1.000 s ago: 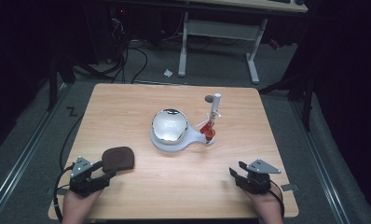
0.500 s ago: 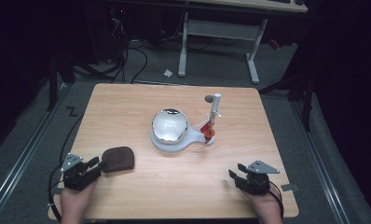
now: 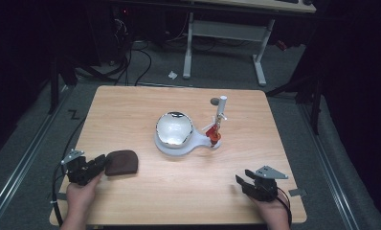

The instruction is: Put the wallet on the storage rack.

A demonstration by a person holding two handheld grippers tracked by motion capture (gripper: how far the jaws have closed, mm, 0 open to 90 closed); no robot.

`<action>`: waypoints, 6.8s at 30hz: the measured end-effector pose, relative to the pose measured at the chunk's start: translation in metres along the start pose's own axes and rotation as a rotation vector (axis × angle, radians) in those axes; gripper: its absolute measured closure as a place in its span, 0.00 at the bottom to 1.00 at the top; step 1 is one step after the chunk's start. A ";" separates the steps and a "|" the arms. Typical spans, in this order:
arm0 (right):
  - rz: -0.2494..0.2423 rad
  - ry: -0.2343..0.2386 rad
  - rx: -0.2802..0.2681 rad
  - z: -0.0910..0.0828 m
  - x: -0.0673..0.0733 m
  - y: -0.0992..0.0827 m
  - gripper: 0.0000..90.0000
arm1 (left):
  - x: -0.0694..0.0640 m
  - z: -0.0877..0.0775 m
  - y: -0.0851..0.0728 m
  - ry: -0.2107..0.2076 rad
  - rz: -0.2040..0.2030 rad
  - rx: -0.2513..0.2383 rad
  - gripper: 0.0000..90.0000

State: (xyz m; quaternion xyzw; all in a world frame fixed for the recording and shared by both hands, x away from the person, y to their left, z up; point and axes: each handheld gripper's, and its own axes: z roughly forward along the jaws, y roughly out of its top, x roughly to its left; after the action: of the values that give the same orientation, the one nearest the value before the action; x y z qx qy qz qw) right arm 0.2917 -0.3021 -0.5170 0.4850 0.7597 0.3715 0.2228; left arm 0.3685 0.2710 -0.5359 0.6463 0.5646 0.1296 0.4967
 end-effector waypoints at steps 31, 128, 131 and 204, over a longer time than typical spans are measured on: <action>-0.014 0.020 -0.011 0.000 0.002 0.003 0.59 | -0.029 -0.027 -0.014 -0.102 0.131 0.012 0.96; 0.020 0.049 -0.047 -0.007 -0.013 0.004 0.63 | -0.167 0.065 0.121 0.025 0.488 -0.007 0.97; 0.015 0.049 -0.050 -0.007 -0.013 0.004 0.63 | -0.169 0.069 0.120 0.034 0.484 -0.003 0.97; -0.025 0.085 -0.027 0.013 -0.003 0.004 0.57 | -0.123 0.037 0.033 -0.083 0.331 0.030 0.36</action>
State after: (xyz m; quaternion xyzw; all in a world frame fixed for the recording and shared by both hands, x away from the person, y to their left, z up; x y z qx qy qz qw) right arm 0.3044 -0.2993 -0.5217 0.4563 0.7693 0.3993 0.2012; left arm 0.3751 0.1512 -0.4792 0.7427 0.4314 0.1743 0.4816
